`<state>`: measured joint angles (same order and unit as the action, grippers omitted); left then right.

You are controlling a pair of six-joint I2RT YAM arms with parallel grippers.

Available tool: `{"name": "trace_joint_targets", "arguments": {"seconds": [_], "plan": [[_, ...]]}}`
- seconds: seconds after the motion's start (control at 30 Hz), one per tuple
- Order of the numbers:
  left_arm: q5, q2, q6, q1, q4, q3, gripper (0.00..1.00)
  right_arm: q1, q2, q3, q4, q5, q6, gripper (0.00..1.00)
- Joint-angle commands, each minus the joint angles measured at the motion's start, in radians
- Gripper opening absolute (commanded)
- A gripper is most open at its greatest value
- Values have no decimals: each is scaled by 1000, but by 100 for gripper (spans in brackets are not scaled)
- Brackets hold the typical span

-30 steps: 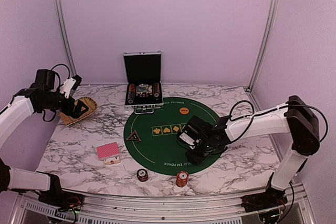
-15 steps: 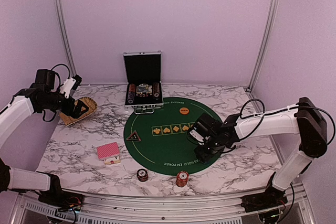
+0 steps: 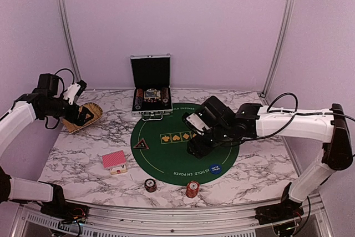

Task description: Distribute texas hold em gaming equipment

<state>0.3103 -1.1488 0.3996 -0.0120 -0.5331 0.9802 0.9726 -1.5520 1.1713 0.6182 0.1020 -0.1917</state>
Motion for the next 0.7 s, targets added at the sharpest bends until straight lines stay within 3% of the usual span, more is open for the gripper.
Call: {"name": "trace_joint_targets", "arguments": {"seconds": [0.0, 0.37, 0.67], "plan": [[19, -8, -5, 6, -46, 15, 99, 104, -9, 82, 77, -50, -5, 72], [22, 4, -1, 6, -66, 18, 99, 207, -2, 111, 260, -76, -28, 85], [38, 9, -3, 4, -70, 15, 99, 266, -53, 95, 253, -127, -30, 91]]}}
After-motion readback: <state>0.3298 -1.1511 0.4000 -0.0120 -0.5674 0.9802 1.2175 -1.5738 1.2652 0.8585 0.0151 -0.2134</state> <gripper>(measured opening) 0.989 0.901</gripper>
